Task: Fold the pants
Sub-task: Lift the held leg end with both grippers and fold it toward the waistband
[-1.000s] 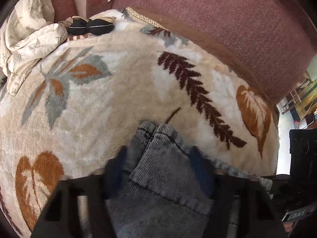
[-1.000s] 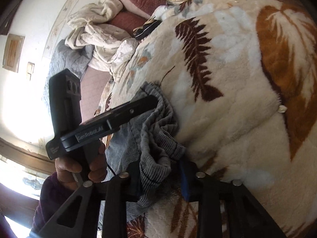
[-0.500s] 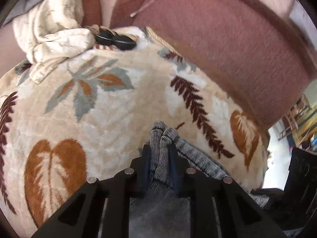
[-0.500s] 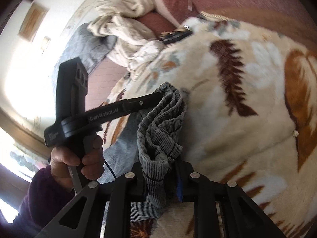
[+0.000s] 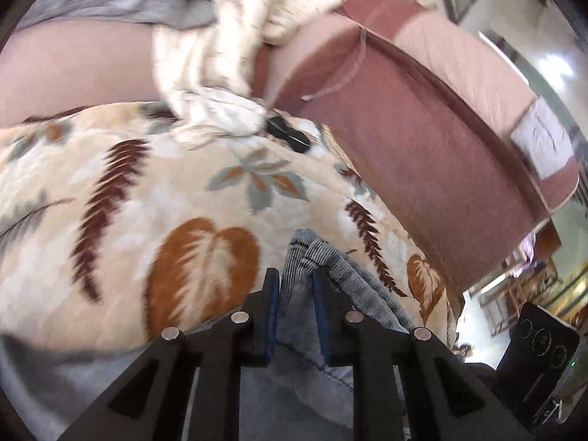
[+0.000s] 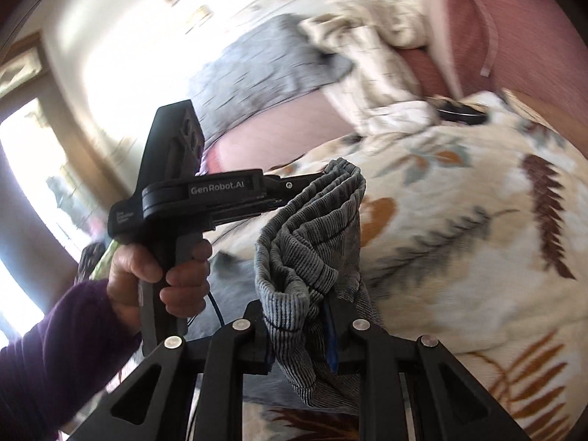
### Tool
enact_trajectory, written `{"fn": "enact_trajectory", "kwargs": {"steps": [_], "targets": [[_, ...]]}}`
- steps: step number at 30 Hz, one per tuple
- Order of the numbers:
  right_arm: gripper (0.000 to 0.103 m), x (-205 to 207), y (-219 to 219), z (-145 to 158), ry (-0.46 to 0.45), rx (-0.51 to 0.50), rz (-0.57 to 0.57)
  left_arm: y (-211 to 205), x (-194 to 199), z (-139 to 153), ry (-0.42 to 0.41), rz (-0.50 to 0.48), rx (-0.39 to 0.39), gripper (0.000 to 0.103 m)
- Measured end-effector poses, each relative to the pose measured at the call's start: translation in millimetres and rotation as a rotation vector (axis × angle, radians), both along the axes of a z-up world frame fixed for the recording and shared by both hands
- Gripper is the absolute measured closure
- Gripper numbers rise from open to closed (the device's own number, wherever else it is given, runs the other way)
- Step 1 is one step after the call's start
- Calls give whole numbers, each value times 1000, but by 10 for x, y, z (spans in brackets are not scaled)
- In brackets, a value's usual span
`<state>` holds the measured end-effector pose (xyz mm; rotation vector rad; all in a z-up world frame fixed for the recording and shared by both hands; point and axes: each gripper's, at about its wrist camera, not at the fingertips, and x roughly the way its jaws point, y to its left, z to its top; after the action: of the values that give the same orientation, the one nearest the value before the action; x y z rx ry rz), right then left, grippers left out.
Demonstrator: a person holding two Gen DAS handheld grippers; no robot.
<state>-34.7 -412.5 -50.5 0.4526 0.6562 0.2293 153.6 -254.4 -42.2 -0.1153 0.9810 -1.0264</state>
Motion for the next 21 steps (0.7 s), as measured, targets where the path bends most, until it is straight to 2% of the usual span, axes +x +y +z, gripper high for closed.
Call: {"fn": "enact_trajectory", "kwargs": {"steps": [4, 6, 12, 15, 16, 19, 21], "targets": [[82, 88, 375, -68, 19, -44, 103, 455, 49, -97, 40, 107, -18, 84], [82, 136, 555, -137, 44, -78, 138, 642, 73, -167, 51, 161, -2, 84], [77, 336, 1080, -415, 164, -144, 263, 1128, 19, -298, 79, 268, 31, 84], [51, 364, 1274, -555, 252, -167, 366, 1373, -34, -313, 77, 303, 54, 84], [44, 331, 1301, -561, 251, -162, 388, 1433, -60, -314, 78, 314, 56, 84], [43, 228, 1289, -443, 184, -155, 433, 1501, -167, -335, 86, 325, 77, 84], [43, 189, 1140, -344, 132, -123, 399, 1469, -294, -329, 69, 313, 82, 84]]}}
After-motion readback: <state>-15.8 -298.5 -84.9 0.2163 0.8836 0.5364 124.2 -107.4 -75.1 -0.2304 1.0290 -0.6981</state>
